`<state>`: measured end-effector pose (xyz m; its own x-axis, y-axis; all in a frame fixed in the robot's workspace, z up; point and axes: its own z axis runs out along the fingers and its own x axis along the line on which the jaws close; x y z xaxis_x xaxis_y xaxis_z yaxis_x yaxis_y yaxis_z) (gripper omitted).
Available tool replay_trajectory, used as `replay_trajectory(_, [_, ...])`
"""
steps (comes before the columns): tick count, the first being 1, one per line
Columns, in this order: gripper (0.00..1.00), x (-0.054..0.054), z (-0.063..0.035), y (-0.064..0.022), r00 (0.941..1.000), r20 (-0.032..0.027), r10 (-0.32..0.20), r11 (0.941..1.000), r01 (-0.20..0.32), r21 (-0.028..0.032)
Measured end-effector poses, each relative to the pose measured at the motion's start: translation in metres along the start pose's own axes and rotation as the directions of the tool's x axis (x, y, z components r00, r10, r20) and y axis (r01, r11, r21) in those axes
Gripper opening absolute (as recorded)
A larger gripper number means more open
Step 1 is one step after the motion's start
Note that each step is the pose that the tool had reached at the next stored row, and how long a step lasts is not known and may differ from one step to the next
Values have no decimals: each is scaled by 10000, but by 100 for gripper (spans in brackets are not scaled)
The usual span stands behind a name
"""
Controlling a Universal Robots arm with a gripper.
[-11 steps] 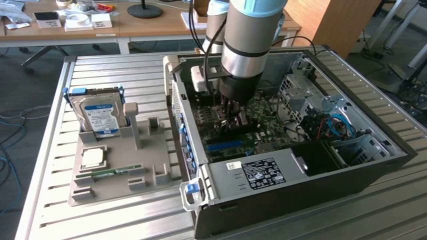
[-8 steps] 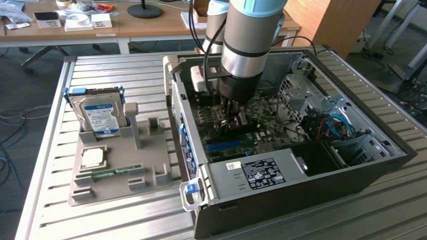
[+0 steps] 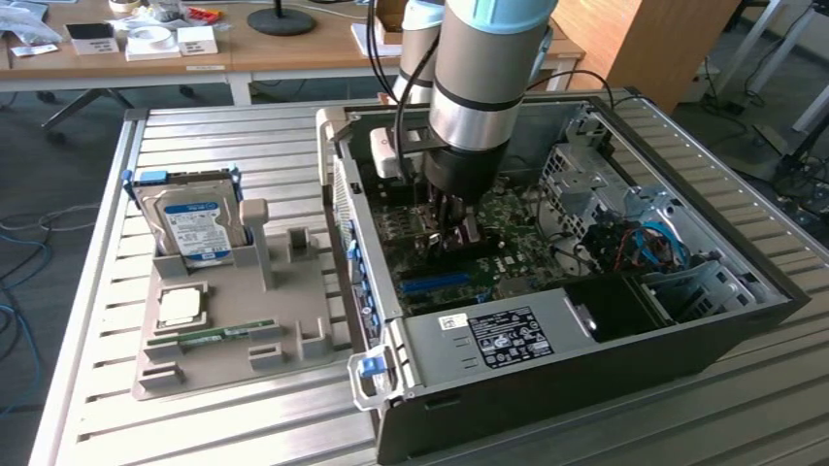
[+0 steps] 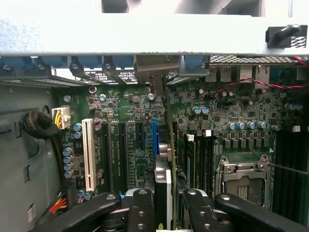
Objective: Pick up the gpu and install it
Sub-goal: 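Insert the gpu into the slot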
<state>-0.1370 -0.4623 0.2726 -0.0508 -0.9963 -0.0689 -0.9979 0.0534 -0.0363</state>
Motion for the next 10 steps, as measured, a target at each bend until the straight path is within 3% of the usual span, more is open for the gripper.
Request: replay_trajectory(10, [27,-1,0,-11,10000,0,1,10000,-1,-2])
